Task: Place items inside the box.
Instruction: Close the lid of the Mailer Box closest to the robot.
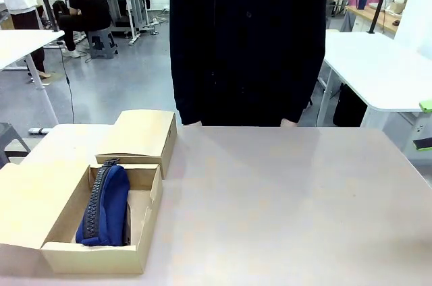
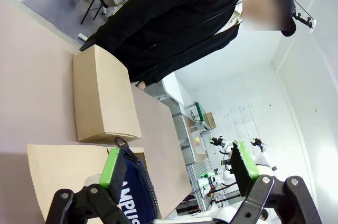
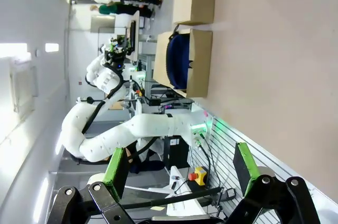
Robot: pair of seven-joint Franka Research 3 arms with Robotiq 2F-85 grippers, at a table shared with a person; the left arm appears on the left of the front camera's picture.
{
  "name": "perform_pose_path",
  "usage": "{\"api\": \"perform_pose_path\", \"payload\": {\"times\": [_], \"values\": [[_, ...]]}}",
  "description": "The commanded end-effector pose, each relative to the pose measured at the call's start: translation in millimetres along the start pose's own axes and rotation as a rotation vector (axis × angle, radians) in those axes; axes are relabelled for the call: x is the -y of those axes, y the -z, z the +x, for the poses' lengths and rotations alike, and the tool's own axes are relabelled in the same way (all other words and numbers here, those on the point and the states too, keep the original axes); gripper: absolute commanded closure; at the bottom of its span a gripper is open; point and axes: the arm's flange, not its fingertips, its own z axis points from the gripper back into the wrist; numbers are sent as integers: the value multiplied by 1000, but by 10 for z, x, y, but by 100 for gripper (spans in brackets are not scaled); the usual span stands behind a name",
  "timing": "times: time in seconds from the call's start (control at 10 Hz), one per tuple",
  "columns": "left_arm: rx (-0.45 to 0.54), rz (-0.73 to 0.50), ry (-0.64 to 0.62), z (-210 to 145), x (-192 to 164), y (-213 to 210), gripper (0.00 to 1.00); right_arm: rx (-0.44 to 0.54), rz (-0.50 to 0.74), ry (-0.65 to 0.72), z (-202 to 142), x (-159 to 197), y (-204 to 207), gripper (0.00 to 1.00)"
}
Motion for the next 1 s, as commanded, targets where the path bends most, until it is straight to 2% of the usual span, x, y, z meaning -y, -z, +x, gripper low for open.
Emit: {"api": "perform_pose_path", "payload": {"times": [0.0,0.1,0.2,0.4,0.5,0.7,0.8,0.9], "values": [[-19,-129,267,12,262,101,0,6,19,-16,4,-23,-32,0],[-216,-309,391,-72,398,207,0,6,19,-16,4,-23,-32,0],[-281,-334,541,-142,490,302,0,6,19,-16,4,-23,-32,0],[-411,-346,685,-296,636,447,0,6,19,-16,4,-23,-32,0],[-409,-351,853,-435,652,479,0,6,19,-16,4,-23,-32,0],[-455,-369,1416,-735,513,457,0,6,19,-16,4,-23,-32,0],[-366,-359,1749,-772,404,432,0,6,19,-16,4,-23,-32,0],[-286,-363,1984,-736,341,402,0,6,19,-16,4,-23,-32,0]]}}
